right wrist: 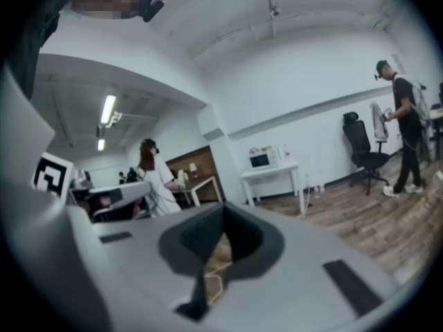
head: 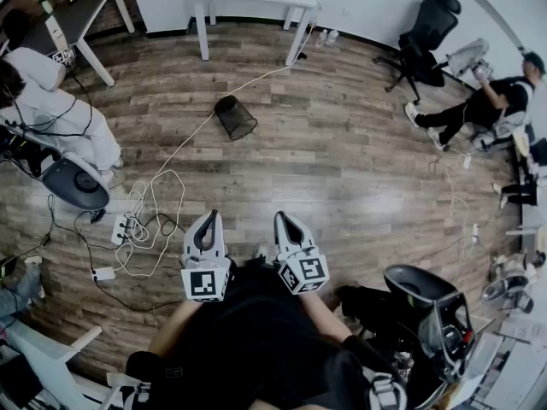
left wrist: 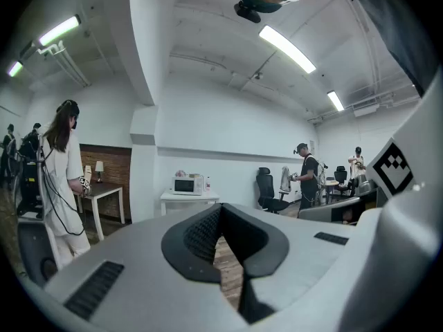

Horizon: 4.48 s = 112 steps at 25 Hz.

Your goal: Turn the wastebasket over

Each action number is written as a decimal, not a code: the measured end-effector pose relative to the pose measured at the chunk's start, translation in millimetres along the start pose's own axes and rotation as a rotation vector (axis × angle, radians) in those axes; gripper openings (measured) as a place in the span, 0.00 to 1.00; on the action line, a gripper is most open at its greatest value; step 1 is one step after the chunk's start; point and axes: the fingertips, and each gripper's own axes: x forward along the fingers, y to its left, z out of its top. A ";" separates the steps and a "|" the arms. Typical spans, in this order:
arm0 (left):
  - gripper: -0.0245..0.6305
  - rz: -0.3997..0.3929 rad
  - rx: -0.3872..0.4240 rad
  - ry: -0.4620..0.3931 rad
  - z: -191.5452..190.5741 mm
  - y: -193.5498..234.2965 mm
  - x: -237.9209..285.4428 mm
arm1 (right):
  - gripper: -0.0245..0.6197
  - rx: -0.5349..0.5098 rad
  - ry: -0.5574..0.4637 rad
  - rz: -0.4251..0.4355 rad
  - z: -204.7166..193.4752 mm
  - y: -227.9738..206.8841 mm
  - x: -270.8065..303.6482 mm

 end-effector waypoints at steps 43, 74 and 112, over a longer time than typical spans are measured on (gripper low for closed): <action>0.09 0.128 0.001 0.075 -44.0 92.6 71.3 | 0.09 -0.018 0.063 0.050 2.4 -25.2 132.6; 0.09 0.388 -0.055 0.135 -46.6 102.5 349.8 | 0.09 -0.089 0.173 0.231 84.6 -233.6 367.2; 0.09 0.575 -0.118 0.262 -194.1 204.8 564.0 | 0.09 -0.287 0.686 0.399 -191.3 -378.3 672.7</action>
